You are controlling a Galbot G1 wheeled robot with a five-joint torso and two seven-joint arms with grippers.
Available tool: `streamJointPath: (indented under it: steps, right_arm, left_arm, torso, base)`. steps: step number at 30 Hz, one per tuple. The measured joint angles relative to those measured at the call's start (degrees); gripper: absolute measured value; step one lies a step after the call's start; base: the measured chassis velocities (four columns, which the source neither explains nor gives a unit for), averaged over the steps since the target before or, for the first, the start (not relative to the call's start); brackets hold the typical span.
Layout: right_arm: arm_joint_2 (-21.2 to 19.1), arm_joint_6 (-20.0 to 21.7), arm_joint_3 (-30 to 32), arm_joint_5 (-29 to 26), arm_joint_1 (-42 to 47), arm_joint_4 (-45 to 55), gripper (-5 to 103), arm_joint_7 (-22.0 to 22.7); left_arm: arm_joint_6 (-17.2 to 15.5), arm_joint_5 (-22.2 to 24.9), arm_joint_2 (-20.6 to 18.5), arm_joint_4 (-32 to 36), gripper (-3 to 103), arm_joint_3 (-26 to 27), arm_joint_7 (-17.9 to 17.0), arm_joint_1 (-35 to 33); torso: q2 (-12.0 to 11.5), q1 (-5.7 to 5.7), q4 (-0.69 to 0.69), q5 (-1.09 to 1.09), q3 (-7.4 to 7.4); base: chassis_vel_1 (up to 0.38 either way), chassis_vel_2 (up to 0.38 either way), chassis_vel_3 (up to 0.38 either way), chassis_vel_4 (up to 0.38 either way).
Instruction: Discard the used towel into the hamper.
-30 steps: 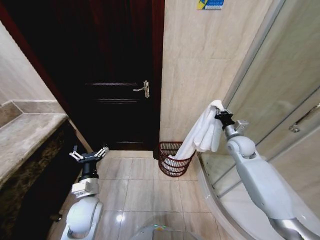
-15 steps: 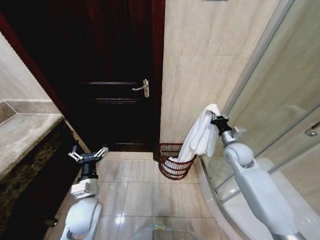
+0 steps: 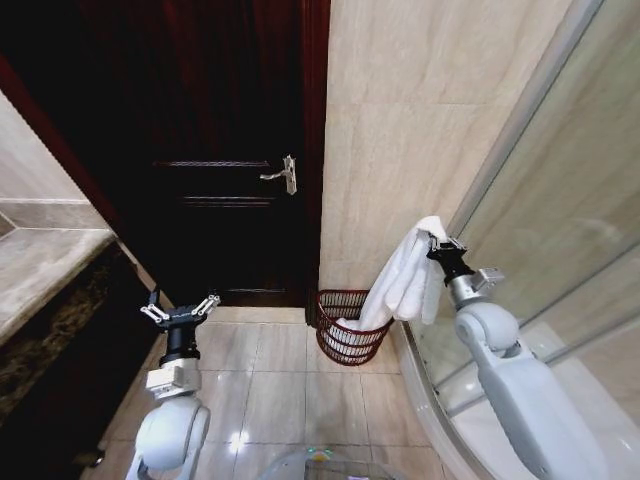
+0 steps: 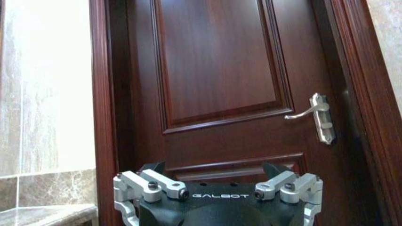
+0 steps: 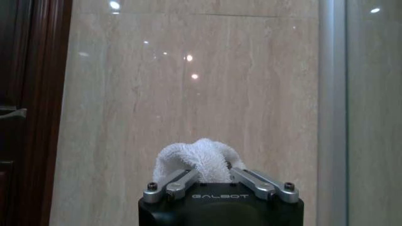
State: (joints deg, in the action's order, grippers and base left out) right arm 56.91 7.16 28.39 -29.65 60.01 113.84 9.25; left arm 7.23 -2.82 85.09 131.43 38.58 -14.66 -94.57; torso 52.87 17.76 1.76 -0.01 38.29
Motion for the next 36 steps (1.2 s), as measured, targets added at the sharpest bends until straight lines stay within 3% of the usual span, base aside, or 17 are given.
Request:
streamJointPath:
  steps: [24, 36]
  right_arm:
    - [2.00, -0.56, -1.05, 2.66, 4.80, 4.34, 4, -0.28]
    - [3.08, -1.21, -0.68, 3.88, 6.63, 5.05, 4, -0.33]
  left_arm:
    - [0.25, 0.31, -0.90, -0.52, 100, -0.26, -0.13, 0.31]
    - [2.22, 1.58, -1.72, -2.07, 100, -0.25, -0.81, 1.36]
  torso:
    - [-6.55, -2.83, 0.00, 0.01, -3.72]
    - [-7.98, -3.50, 0.00, 0.00, -4.49]
  base:
    - [-0.055, 0.058, 0.058, -0.060]
    - [-0.058, 0.047, 0.053, -0.053]
